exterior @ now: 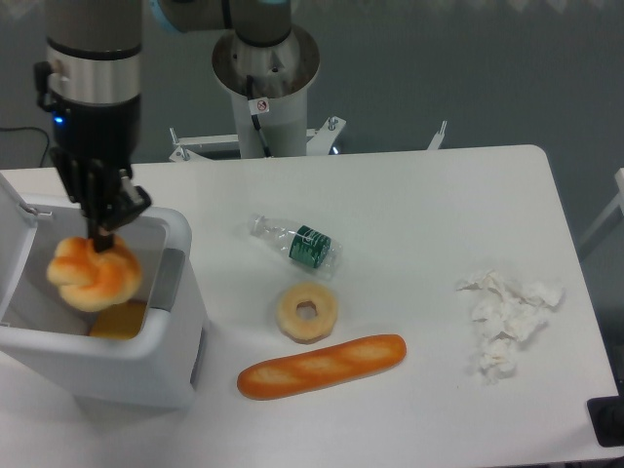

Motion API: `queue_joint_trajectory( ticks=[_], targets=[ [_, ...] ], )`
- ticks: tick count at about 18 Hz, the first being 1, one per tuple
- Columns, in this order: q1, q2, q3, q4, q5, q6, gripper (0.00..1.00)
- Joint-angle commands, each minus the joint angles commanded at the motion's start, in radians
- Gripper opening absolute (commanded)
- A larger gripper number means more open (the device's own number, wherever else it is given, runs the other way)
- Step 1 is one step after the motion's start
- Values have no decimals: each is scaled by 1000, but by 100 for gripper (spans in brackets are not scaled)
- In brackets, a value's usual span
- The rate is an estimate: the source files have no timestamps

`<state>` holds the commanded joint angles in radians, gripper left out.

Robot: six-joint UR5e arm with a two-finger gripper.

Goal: Place the round bread in the trash can
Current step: 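Carry the bread roll over the white trash bin opening, then raise the open gripper away from the bin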

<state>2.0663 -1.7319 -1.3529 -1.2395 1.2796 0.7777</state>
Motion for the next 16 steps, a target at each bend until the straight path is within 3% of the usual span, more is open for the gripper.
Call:
queue_joint_trajectory(
  ticks=[2,3,4,8,10,13,16],
  targets=[
    [5,5,-8,3,-90,9,47],
    [11,5,-8,12,-118,9,64],
    [14,5,-8,27,-121,6,99],
    [29,5,-9,64,-115,9,100],
    [79,6,-8,95,-111,34,100],
    [130,3,-9,101,8,135,100],
    [242,0,-52,106,32,179,100]
  ],
)
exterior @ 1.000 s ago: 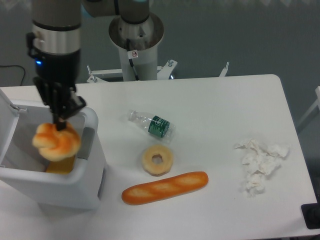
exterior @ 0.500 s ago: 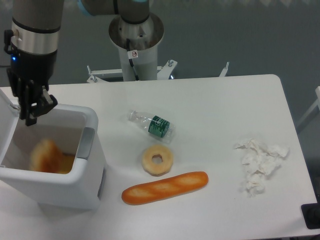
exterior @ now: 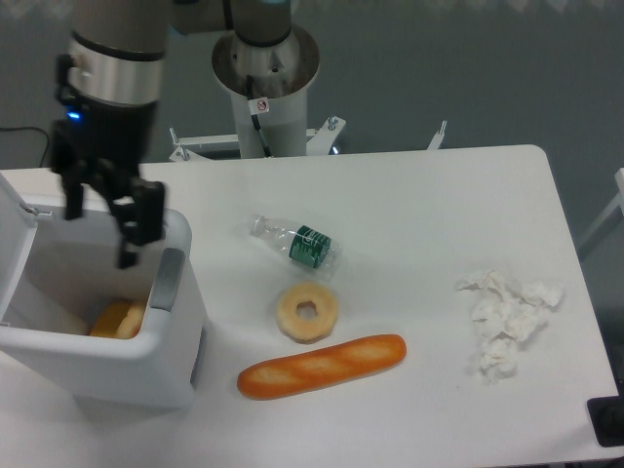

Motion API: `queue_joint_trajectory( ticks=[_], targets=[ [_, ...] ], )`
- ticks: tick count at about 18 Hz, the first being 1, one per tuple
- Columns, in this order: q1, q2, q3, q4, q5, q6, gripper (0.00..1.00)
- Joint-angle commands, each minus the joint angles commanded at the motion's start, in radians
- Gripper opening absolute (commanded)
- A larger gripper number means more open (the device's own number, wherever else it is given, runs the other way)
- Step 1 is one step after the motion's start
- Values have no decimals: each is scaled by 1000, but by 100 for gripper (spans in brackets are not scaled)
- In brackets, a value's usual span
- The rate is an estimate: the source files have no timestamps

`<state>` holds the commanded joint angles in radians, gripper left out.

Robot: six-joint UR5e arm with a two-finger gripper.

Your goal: Place the round bread in the trash can

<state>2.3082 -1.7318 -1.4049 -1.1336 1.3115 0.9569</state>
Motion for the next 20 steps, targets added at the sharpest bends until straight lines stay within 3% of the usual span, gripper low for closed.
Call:
queue_joint_trajectory(
  ticks=[4,7,10,13,18,20],
  targets=[
    [166,-6,-54,-1,5,140,100],
    [290,-17,-100,0,86,257,100],
    [400,-70,-123,-1,141,425,100],
    [439,-129,-115,-8,253,572,100],
    [450,-248,-68,18,262,589,100],
    [447,-271,-63,40,262,589,100]
  ],
)
